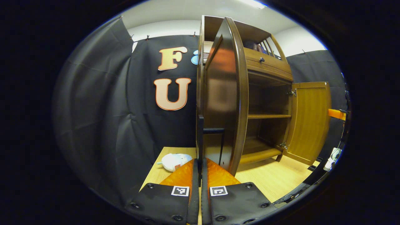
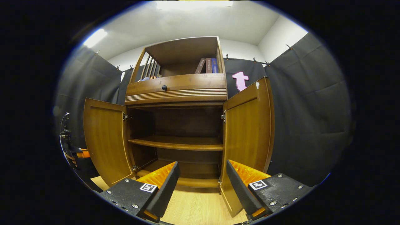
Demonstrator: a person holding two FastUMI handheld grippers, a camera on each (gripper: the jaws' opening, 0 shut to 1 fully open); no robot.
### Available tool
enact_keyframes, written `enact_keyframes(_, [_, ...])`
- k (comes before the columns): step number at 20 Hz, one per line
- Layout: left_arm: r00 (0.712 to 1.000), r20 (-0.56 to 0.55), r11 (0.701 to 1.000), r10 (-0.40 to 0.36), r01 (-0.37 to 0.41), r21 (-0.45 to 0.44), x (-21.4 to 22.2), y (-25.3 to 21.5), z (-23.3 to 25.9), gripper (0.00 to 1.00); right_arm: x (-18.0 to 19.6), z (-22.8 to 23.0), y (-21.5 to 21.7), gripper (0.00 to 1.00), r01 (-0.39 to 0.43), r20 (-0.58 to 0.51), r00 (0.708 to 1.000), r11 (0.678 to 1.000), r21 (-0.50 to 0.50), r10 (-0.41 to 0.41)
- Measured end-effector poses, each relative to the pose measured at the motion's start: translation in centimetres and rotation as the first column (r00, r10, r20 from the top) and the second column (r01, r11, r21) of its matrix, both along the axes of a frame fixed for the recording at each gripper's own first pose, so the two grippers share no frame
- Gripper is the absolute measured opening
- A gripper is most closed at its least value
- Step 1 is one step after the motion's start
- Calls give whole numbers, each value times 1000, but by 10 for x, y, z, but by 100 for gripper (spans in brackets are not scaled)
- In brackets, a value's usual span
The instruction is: Open the right door of the double-door shoe cabinet with the right hand, and open the left door with the left hand.
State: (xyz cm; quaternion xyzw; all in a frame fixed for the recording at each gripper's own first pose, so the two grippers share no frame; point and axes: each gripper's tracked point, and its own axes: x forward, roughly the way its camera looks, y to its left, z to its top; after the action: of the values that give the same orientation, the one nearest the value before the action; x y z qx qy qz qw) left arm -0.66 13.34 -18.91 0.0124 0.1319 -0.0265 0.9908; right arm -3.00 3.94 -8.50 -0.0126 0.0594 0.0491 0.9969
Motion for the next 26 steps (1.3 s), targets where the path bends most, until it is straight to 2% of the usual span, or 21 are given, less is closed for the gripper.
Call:
enact_keyframes(2, [1000,5,1000,4,-4,-18,1,13,0,9,2,-1,8,92,-8,-5,1000,1000,-4,8])
enact_keyframes(3, [1000,7,999,-9,10,-40,1,14,1,4,6,-1,12,92,-10,-4,1000,1000,-8,10])
enact_keyframes(5, [999,9,997,-32,33,-68,2,18,1,10,9,-1,17,92,-10,-7,1000,1000,-13,10])
enact_keyframes(8, [999,-4,996,-49,49,-71,-8,20,-4,11,11,-1,21,92,-15,-9,1000,1000,-7,15])
enact_keyframes(10, [999,-11,999,-33,33,-30,-17,24,-2,10,13,-1,26,92,-16,-8,1000,1000,-11,16])
enact_keyframes(13, [1000,6,996,29,-29,89,-34,35,12,12,16,-5,31,92,-25,-14,1000,1000,-11,25])
enact_keyframes(18, [993,49,980,107,-114,164,-58,25,47,13,19,-5,25,92,-20,-21,1000,1000,-8,20])
enact_keyframes(19, [990,69,976,122,-133,171,-63,21,58,24,19,-2,22,92,-14,-18,1000,1000,-10,13])
enact_keyframes(23, [984,134,984,115,-131,118,-70,-13,106,47,18,14,4,92,11,0,1000,1000,-9,-11])
enact_keyframes(26, [982,169,993,87,-100,67,-67,-50,135,59,17,25,-11,92,35,9,999,999,-12,-35])
